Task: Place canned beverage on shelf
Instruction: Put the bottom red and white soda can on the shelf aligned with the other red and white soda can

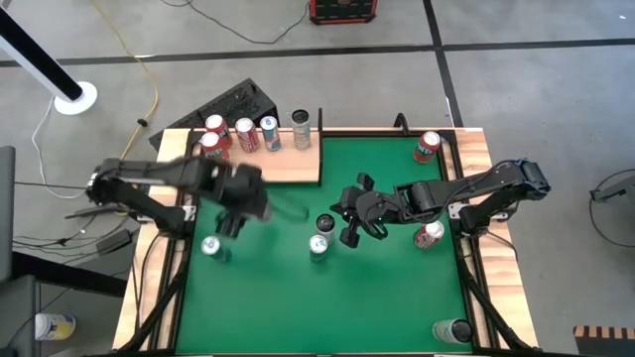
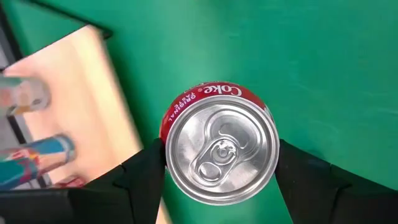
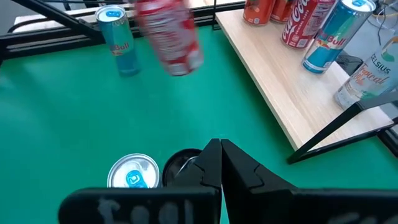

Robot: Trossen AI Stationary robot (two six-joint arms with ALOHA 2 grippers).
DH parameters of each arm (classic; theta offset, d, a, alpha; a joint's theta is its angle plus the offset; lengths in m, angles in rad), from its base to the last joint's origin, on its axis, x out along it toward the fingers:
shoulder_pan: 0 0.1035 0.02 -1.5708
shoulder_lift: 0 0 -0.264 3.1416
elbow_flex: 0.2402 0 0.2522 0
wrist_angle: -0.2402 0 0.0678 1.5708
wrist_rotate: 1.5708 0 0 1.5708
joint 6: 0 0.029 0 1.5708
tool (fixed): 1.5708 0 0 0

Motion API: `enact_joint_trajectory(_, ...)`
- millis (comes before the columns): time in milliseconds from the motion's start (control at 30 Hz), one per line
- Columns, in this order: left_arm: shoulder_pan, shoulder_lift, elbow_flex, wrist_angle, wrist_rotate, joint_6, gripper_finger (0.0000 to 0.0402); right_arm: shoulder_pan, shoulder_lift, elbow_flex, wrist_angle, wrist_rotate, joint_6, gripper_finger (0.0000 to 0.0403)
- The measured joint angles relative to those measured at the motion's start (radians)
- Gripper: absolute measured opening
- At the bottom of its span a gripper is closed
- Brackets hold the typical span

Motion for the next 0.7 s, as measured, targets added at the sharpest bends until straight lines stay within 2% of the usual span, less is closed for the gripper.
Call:
enact_joint_trajectory(200, 0.31, -0.006, 0.0, -0.002, 0.071, 0.178, 0.0242, -0.006, 0.0, 0.0, 0.0, 0.0, -0.075, 0.0025)
enact_joint_trajectory(400, 0.59, -0.005, 0.0, 0.03, 0.211, 0.3, 0.0244, -0.059, 0.0, 0.0, -0.001, -0.005, -0.159, 0.0025)
enact_joint_trajectory(533, 0.712, -0.004, 0.0, 0.071, 0.274, 0.359, 0.0245, -0.113, 0.0, 0.0, -0.001, -0.053, -0.219, 0.0025)
enact_joint_trajectory(700, 0.793, 0.021, 0.0, 0.081, 0.299, 0.412, 0.0246, -0.182, 0.0, 0.0, 0.0, -0.087, -0.252, 0.0025)
